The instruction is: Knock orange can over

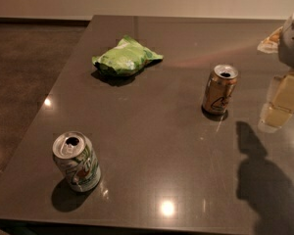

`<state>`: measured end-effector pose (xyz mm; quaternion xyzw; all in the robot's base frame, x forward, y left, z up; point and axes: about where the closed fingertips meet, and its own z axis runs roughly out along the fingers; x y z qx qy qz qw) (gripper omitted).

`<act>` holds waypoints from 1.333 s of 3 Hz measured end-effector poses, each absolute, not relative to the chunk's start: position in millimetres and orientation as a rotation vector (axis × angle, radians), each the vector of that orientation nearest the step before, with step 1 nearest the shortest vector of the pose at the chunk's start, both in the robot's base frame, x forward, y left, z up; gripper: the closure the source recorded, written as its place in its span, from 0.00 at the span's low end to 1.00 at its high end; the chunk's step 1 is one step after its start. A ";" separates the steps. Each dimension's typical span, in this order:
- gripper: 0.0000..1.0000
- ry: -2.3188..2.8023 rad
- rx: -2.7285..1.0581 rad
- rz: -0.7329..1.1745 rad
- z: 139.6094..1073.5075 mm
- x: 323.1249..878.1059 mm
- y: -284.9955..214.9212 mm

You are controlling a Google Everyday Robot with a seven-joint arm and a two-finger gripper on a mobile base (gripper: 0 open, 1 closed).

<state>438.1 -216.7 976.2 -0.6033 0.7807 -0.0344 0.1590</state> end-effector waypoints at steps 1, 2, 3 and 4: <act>0.00 2.232 -1.725 -0.099 976.2 438.1 -216.6; 0.00 2.233 -1.658 -0.084 974.9 449.1 -220.4; 0.00 2.226 -1.548 -0.047 965.1 477.9 -233.2; 0.00 2.166 -1.439 0.081 953.0 509.5 -233.4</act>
Offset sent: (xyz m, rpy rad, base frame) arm 0.0200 -0.0058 -0.0076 0.0663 -0.0222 -0.0590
